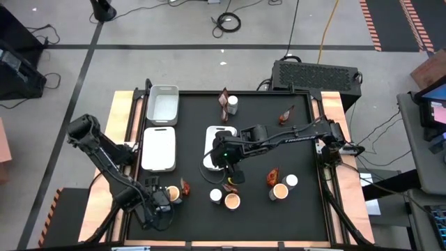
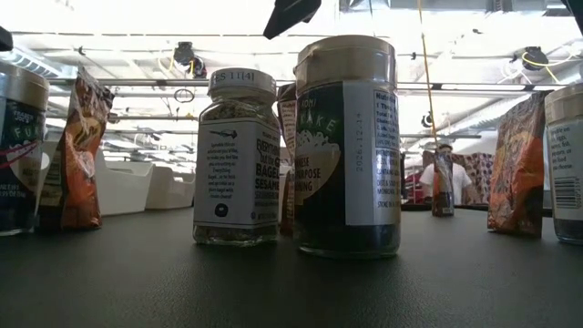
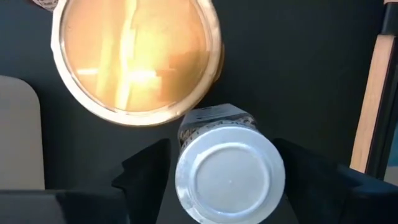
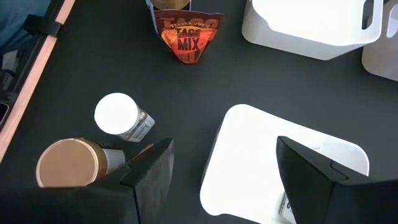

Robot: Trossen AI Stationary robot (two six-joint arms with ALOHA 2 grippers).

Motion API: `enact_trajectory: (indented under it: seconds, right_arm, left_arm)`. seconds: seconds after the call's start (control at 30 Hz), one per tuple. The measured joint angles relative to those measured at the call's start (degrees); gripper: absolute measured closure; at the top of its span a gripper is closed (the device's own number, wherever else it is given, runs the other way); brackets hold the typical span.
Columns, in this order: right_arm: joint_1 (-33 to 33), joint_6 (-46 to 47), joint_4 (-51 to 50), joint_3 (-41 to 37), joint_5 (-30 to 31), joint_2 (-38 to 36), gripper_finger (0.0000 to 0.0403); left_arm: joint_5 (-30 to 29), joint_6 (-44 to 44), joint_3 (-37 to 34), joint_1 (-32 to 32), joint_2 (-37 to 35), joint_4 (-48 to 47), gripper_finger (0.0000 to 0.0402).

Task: Sort spices by type
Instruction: Put the white seasoning bottle into the right white bin

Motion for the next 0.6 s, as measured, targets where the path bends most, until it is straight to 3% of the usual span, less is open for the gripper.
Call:
enact_trajectory:
  seconds: [0.23, 0.6]
  right_arm:
    - [0.00, 0.08, 0.00, 0.00, 0.00, 0.00, 0.0161]
    - [0.00, -0.01, -0.69, 0.00, 0.01, 0.00, 0.0161]
  left_arm:
    - [0.15, 0.01, 0.06, 0.55, -0.07, -1.47, 0.0195]
    - [1.06, -0.02, 0.23, 0.55, -2.54, -5.76, 0.0196]
